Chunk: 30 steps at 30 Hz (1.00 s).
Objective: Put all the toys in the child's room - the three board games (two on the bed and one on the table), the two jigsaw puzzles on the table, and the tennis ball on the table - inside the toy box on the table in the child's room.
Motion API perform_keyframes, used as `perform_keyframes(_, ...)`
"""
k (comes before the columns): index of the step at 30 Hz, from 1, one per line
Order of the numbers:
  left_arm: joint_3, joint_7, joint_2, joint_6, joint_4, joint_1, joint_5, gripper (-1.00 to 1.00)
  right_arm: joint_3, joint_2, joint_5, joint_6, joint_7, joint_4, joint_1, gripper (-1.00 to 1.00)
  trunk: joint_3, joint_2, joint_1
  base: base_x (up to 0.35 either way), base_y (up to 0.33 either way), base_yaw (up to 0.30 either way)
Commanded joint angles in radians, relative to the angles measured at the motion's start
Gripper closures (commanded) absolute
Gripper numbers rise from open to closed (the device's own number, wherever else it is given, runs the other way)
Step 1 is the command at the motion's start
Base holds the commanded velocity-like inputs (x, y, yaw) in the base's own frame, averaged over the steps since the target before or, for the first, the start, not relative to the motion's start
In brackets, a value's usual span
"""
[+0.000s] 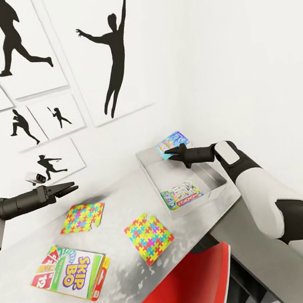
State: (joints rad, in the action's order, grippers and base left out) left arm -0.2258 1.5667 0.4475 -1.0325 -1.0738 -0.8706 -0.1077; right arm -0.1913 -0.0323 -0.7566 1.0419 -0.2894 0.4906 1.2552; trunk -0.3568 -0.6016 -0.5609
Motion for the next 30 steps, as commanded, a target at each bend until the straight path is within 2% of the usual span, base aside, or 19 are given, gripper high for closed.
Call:
perform_keyframes(1,0.0,0.004,0.001,-0.011,0.0,-0.001,0.0,-1.0,-0.008,-0.003,0.01,0.005,-0.007,0.001,0.002,1.0,-0.003,-0.001,0.0,0.0,0.0,0.0)
perform_keyframes(16,-0.001,0.004,0.002,-0.011,0.0,-0.001,0.0,-1.0,-0.008,-0.039,0.008,0.005,-0.009,0.002,0.036,1.0,-0.028,-0.001,0.0,0.0,0.0,0.0)
perform_keyframes(30,-0.011,0.004,0.002,-0.011,-0.001,-0.001,0.0,-1.0,-0.008,-0.043,0.008,0.005,-0.006,-0.007,0.041,1.0,-0.051,-0.001,0.0,0.0,0.0,0.0)
